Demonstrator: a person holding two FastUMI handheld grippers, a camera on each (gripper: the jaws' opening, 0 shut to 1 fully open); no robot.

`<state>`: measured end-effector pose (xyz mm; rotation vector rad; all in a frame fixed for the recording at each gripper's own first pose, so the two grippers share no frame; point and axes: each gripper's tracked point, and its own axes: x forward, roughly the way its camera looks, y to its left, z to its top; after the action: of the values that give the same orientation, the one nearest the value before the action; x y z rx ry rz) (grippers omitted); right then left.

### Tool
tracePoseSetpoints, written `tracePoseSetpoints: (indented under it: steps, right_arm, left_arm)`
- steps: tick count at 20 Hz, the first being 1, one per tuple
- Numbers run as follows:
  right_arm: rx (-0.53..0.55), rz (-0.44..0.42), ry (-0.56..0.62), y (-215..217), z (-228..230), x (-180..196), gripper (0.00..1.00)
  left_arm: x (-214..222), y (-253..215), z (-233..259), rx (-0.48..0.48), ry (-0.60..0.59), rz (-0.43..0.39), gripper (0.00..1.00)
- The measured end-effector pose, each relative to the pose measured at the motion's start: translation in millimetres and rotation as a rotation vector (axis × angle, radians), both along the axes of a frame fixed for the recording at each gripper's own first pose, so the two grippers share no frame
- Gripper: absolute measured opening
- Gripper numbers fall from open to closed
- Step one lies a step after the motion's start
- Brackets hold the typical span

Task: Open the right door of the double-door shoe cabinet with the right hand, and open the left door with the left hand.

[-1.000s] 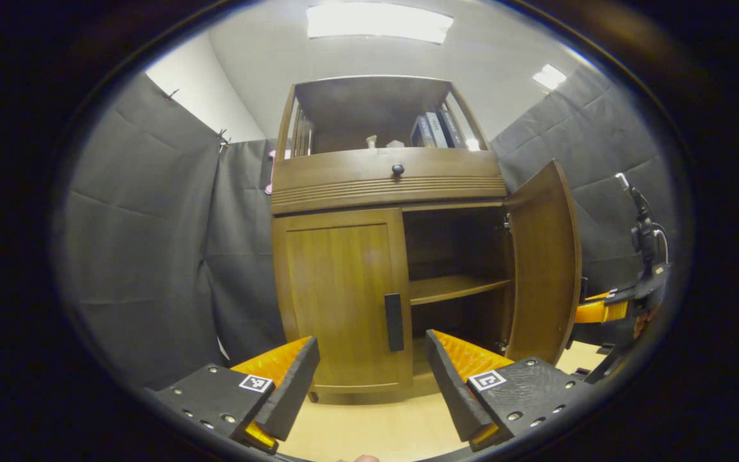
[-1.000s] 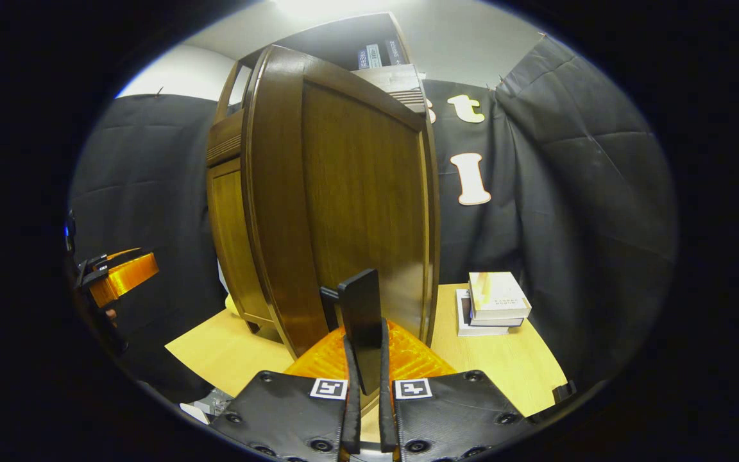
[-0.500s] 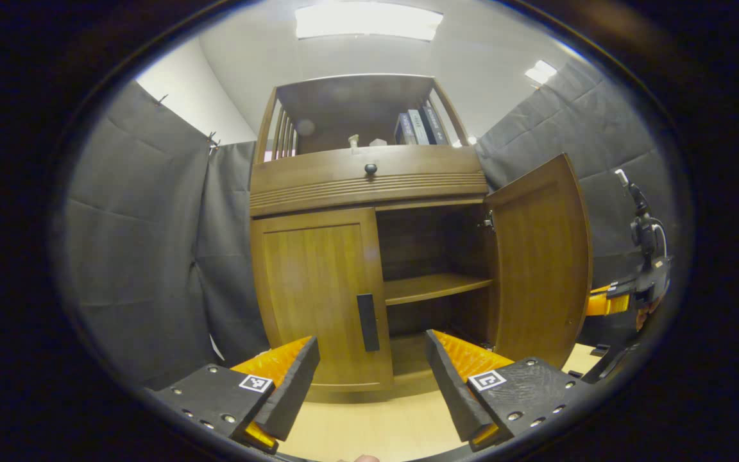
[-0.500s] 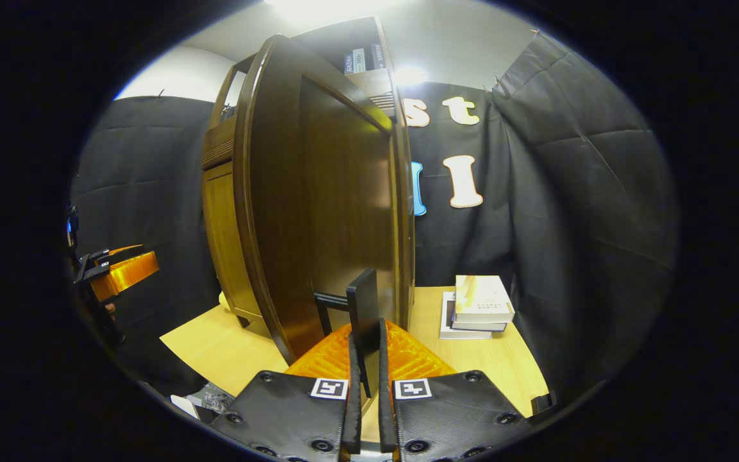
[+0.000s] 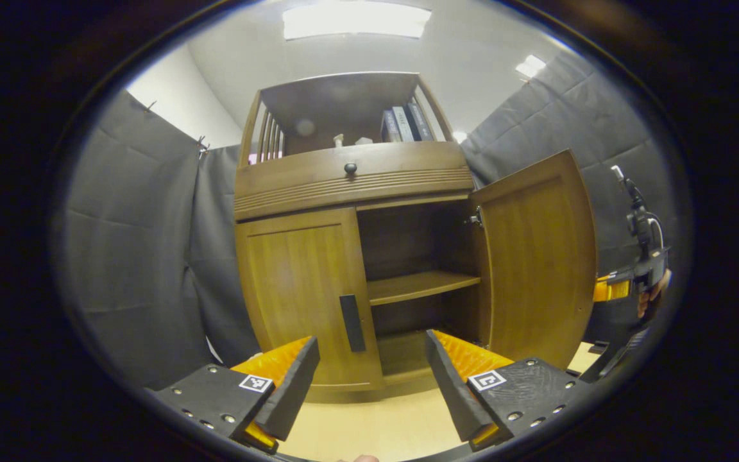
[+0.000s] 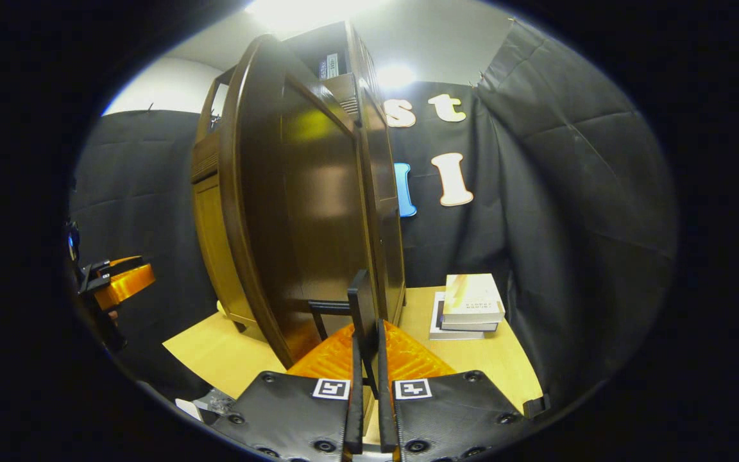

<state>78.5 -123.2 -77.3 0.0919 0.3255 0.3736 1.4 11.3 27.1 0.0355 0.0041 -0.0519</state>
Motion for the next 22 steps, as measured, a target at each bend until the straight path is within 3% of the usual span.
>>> tracePoseSetpoints:
  steps: [3, 4, 6, 7, 12, 17, 22]
  right_arm:
    - [-0.010, -0.001, 0.000, -4, 1, -9, 0.11]
    - [-0.016, -0.004, 0.001, -6, 1, -15, 0.29]
    - [-0.038, -0.040, -0.015, -13, 8, -27, 0.25]
    - [-0.047, -0.057, -0.027, -14, 13, -33, 0.28]
    - [-0.094, -0.209, -0.102, -30, 33, -65, 0.99]
    - [-0.137, -0.284, -0.155, -18, 52, -95, 0.97]
    - [-0.111, -0.311, -0.171, 11, 55, -110, 1.00]
  left_arm:
    - [0, -1, -2, -0.009, 0.010, 0.002, 0.96]
    - [1, -1, -2, -0.012, 0.014, 0.000, 0.96]
    - [2, -1, -3, -0.014, 0.022, -0.001, 0.96]
    - [3, -1, -3, -0.017, 0.023, -0.001, 0.96]
    - [5, -2, -4, -0.032, 0.023, -0.005, 0.96]
    - [6, -1, -4, -0.045, 0.023, -0.004, 0.95]
    - [3, 0, -3, -0.046, 0.027, 0.010, 0.96]
